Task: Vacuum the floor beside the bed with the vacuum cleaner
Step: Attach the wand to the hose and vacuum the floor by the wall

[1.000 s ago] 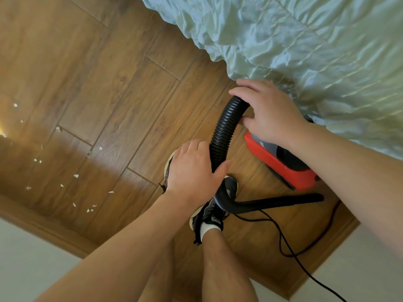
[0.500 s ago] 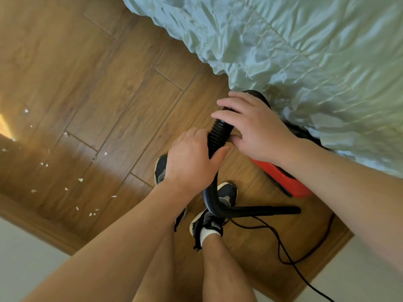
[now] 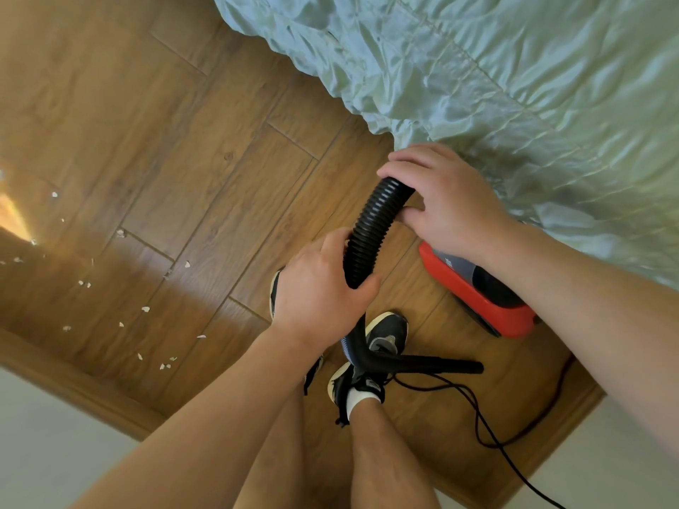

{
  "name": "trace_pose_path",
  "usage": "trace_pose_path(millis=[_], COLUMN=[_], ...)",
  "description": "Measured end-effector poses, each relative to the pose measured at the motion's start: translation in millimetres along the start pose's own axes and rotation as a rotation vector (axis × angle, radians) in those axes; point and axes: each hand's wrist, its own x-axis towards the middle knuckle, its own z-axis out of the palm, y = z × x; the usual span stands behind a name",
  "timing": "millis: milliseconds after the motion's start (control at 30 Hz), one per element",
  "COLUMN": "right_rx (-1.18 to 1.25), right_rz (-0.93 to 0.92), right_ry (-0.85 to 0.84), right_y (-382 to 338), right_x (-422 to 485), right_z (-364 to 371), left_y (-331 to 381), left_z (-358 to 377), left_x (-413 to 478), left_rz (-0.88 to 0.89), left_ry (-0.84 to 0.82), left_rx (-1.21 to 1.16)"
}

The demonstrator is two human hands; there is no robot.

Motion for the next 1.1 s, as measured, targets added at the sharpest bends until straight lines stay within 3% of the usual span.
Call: trace_pose_path(millis=[433,867,1100], right_rx=[-0.018,-0.133,-0.135], right_rz=[0.059,-0.219,-0.205], right_ry=[0.038,0.055,0.074], right_y=[-8,-36,-40], right_x=[16,18,32], right_z=[-7,-4,-8], left_y=[-14,0,-3], left_z=[-7,-31,-40], left_x=[-11,21,18], left_rz=[-0.048,0.017,0.023], left_ry=[-0.046,0.061,0.137], left_rx=[-0.002,-0.014,-0.094])
